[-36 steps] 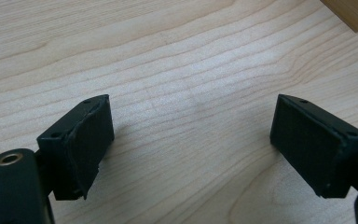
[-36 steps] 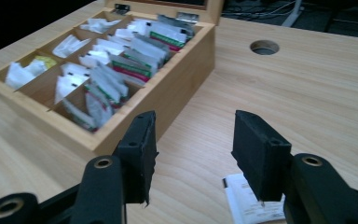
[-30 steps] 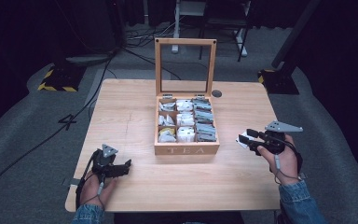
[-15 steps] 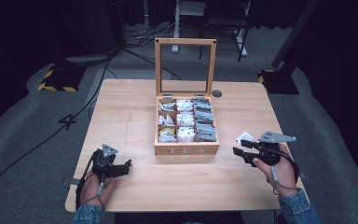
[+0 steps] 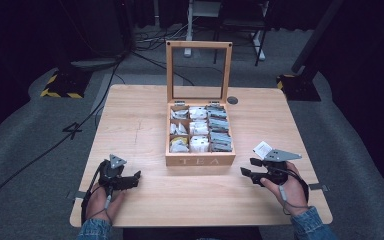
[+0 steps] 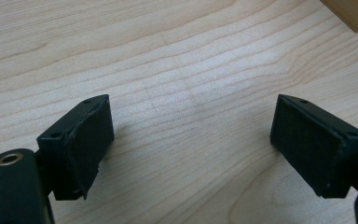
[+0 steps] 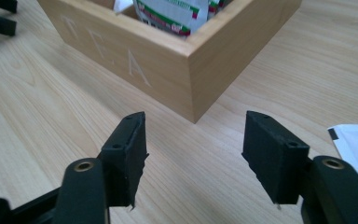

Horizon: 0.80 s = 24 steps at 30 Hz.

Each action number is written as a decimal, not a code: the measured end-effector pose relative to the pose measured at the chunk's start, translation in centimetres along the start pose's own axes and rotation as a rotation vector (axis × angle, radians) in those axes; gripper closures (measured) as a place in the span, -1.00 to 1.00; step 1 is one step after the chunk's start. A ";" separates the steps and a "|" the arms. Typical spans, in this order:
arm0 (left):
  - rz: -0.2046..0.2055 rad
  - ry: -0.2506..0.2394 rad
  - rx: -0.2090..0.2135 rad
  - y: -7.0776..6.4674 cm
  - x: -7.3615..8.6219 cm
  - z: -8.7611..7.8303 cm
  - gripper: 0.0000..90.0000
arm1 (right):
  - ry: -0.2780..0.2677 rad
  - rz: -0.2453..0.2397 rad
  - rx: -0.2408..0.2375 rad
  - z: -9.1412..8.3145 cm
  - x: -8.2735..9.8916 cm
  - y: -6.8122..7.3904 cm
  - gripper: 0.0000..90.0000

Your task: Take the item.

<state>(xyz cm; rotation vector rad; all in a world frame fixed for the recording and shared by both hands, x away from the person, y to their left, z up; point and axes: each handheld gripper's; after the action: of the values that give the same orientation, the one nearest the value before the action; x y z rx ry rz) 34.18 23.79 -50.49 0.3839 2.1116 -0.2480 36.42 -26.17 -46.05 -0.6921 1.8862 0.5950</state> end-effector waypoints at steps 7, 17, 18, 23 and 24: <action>0.002 0.001 0.002 0.0 0.0 0.0 -0.70 | 0.042 -0.013 0.003 0.9 1.2 0.1 -0.15; 0.002 0.001 0.002 0.0 0.0 0.0 -0.70 | 0.079 -0.060 -0.017 2.1 2.2 0.8 -0.26; 0.003 0.001 0.002 0.0 0.0 0.0 -0.70 | 0.085 -0.063 -0.020 2.1 2.2 0.8 -0.26; 0.002 0.001 0.002 0.0 0.0 0.0 -0.70 | 0.104 -0.072 -0.032 2.5 2.5 1.2 -0.28; 0.003 0.001 0.002 0.0 0.0 0.0 -0.70 | 0.106 -0.072 -0.031 2.5 2.6 1.2 -0.29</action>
<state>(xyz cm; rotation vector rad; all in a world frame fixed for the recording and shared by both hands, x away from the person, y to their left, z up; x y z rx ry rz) 34.21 23.81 -50.48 0.3882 2.1117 -0.2489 36.34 -24.18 -49.23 -0.8229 1.9439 0.5519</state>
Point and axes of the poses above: each handheld gripper's, and its own axes: z roughly forward along the jaws, x roughly out of its underside, y roughly to its left, and after that the axes turned 14 degrees about -y, right-handed
